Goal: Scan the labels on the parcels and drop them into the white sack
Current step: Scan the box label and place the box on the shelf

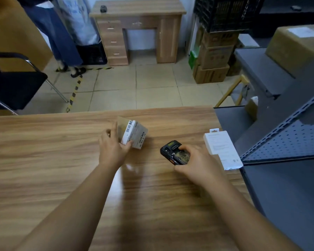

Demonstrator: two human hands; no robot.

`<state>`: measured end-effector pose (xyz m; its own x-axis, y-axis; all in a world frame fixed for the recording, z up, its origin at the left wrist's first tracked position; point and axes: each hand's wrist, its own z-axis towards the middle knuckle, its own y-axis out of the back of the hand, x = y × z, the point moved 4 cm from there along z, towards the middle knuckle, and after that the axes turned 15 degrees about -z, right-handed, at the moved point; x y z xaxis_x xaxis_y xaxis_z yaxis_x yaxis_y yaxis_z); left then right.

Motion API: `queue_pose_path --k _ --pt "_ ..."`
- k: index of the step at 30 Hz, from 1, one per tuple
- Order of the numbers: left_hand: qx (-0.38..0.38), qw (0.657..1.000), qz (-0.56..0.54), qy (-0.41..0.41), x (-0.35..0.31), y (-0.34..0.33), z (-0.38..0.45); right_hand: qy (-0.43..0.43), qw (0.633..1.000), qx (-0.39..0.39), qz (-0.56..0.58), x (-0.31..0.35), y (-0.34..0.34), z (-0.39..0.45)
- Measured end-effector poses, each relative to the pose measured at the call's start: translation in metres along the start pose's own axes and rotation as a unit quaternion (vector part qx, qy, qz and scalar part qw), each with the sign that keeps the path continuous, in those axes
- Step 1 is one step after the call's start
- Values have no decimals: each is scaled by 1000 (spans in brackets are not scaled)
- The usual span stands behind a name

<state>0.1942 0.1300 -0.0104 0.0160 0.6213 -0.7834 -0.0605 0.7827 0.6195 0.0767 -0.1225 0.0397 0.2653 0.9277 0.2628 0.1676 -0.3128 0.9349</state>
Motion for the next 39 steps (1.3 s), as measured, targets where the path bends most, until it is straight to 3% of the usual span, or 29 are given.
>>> queue_pose_path --k 12,16,23,27,31,34,36,39 --pt "-4 991 -6 133 45 -18 -37 -30 999 27 25 -9 -32 7" --pt "8 996 42 83 35 -12 -26 -30 999 25 38 -9 -31 10" --pt "161 955 250 12 11 -38 -3 -33 997 13 69 -13 -29 8" --pt "142 951 273 2 18 -38 -1 -69 994 0 85 -21 -29 0" --pt "188 943 276 2 25 -27 6 -103 990 -11 99 -18 -31 -9" --pt "191 963 191 14 29 -13 11 -125 985 -25 115 -6 -30 -15" --pt "200 978 25 46 26 -3 19 -144 980 -41 130 4 -28 -20" --pt "227 940 -221 126 12 11 29 -171 968 -75 170 20 -20 -29"
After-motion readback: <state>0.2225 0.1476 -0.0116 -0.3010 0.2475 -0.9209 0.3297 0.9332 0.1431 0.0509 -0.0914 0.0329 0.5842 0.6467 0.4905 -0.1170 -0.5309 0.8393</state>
